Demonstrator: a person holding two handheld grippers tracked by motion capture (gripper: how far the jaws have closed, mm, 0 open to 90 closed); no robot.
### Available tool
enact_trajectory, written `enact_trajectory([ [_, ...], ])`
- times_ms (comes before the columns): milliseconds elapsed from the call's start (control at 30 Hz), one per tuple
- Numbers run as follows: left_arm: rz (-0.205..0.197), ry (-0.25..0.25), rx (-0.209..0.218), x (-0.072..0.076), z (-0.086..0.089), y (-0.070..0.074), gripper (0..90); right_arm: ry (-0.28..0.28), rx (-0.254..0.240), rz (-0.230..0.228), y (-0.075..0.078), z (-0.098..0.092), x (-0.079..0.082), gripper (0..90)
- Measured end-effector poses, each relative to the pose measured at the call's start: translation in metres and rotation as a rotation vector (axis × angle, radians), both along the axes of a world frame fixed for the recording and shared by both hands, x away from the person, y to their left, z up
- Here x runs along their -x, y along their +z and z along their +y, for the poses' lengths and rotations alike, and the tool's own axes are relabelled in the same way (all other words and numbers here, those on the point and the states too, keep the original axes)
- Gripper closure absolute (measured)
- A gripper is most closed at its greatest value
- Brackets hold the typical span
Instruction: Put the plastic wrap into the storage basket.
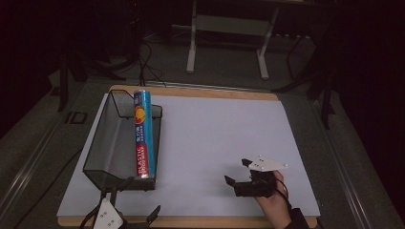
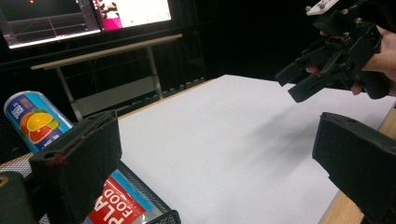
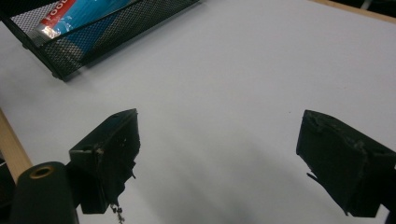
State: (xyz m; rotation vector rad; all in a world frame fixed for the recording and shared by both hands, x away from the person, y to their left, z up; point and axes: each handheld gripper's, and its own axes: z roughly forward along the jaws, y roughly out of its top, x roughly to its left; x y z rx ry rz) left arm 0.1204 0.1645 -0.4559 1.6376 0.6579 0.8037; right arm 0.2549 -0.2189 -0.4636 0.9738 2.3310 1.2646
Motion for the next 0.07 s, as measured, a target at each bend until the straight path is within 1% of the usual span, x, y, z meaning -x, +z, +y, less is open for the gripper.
enact_trajectory([
  [67,0.002,-0.001,-0.001,-0.0001,-0.0003,-0.0001,1.6,-0.002,0.007,-0.003,0.0001,0.0001,0.0000,13.2],
])
